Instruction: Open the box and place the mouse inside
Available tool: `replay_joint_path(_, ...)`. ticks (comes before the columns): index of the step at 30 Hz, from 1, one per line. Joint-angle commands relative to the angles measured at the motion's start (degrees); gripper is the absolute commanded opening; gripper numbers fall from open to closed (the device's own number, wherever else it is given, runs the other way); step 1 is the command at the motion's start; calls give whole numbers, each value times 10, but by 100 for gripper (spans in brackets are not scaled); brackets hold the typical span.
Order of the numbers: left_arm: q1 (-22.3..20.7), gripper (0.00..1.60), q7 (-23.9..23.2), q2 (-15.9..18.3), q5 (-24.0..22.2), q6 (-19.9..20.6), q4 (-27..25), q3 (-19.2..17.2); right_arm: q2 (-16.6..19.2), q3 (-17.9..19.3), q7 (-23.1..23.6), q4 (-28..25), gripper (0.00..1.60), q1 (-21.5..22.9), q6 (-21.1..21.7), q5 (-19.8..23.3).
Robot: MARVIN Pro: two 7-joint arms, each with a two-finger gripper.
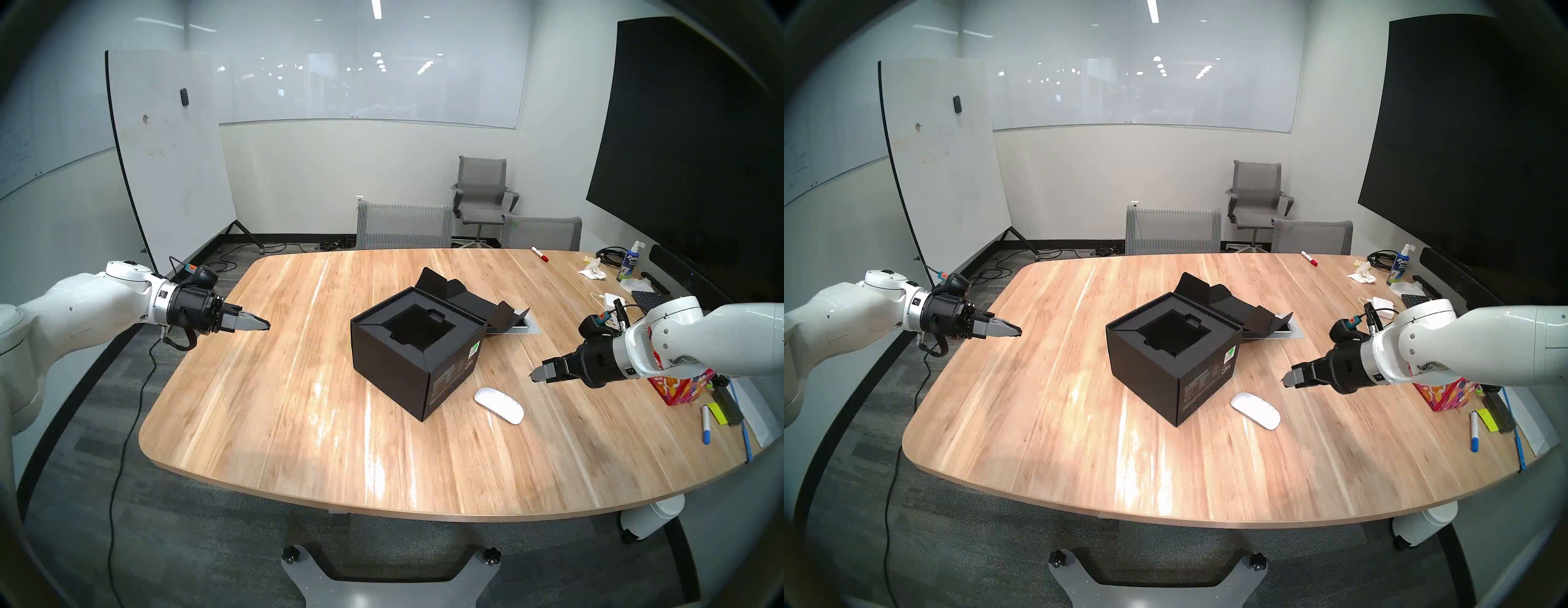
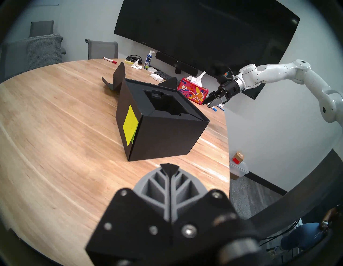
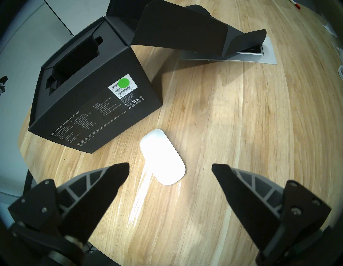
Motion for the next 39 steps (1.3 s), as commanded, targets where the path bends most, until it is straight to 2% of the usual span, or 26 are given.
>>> replay_joint_path(1,-3,0,-3,5,-15,-10,-2,-3,1,4,-1,-2,160,10,-1,-1)
replay_joint_path(8,0,0,-3,0,-17,-14,1,-2,1,4,-1,-2,160,10,-1,-1)
replay_joint_path(9,0,41,-3,0,-18,-14,1,-2,1,4,-1,-2,160,10,-1,-1)
replay_joint_path(10,0,116,-3,0,-19,-14,2,-2,1,4,-1,-2,160,10,-1,-1)
replay_joint_path(11,0,151,-3,1,-18,-15,1,-2,1,4,-1,-2,160,10,-1,-1)
replay_joint_path(12,-1,160,-3,1,-16,-16,-1,0,1,4,-1,-2,160,10,-1,-1)
replay_joint_path(39,1,160,-3,1,-21,-17,1,1,1,4,-1,-2,160,10,-1,-1)
